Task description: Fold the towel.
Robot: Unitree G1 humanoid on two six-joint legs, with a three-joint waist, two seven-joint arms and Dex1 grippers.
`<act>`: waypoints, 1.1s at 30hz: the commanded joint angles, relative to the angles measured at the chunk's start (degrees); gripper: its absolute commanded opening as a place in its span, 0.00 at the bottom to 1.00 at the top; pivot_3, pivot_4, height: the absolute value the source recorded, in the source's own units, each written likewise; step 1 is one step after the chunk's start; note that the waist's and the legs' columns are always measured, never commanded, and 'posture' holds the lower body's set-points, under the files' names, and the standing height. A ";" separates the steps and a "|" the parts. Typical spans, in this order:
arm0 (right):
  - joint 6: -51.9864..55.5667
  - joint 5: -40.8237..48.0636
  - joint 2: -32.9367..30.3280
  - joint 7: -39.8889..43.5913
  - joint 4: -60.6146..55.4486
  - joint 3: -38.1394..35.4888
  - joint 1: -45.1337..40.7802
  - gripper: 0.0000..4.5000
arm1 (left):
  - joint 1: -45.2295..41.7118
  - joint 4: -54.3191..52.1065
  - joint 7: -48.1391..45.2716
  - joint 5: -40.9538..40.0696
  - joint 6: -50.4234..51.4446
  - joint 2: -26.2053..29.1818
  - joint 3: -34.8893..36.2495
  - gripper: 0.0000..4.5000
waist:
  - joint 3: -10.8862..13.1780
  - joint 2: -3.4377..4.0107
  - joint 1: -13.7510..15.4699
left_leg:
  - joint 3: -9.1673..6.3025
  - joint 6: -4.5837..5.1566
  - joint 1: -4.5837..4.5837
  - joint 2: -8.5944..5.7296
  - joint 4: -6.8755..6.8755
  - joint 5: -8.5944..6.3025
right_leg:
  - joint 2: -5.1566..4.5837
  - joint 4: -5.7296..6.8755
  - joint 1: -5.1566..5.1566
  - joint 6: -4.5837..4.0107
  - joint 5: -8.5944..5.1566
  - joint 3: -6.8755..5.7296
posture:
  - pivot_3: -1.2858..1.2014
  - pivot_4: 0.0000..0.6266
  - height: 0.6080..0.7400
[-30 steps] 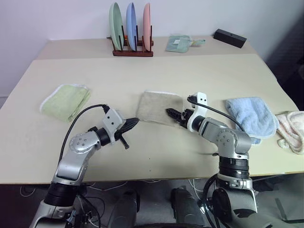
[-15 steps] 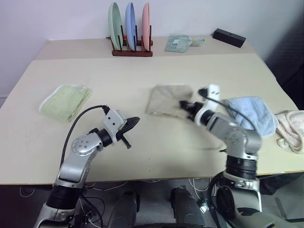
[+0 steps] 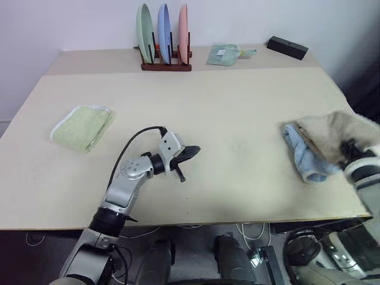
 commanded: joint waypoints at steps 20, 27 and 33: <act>-15.64 -4.52 -18.08 3.11 -0.26 8.69 7.17 0.69 | 5.16 -2.00 1.90 1.65 -2.32 1.35 1.68 0.00 | -0.02 0.07 0.25 | 0.00 0.01 -0.01 0.00 0.00 -0.01 | -0.01 -0.05 0.04 0.02 -0.01 -0.01 | 0.52 0.24 1.00; -24.18 -9.95 -29.43 12.90 -3.01 20.56 17.24 0.69 | 0.06 7.31 9.24 4.99 -7.10 1.93 5.97 0.00 | -0.01 0.05 0.24 | 0.00 0.02 -0.01 0.00 0.04 -0.01 | 0.00 -0.08 0.06 0.03 -0.02 -0.01 | 0.52 0.24 1.00; -39.40 -13.81 -35.88 29.01 -4.83 43.78 24.33 0.69 | -2.96 15.21 13.45 6.21 -12.40 5.77 10.83 0.00 | 0.02 -0.09 -1.12 | 0.01 0.02 0.04 0.02 0.01 -0.01 | 0.01 -0.14 0.14 0.21 -0.13 -0.02 | 0.52 0.24 1.00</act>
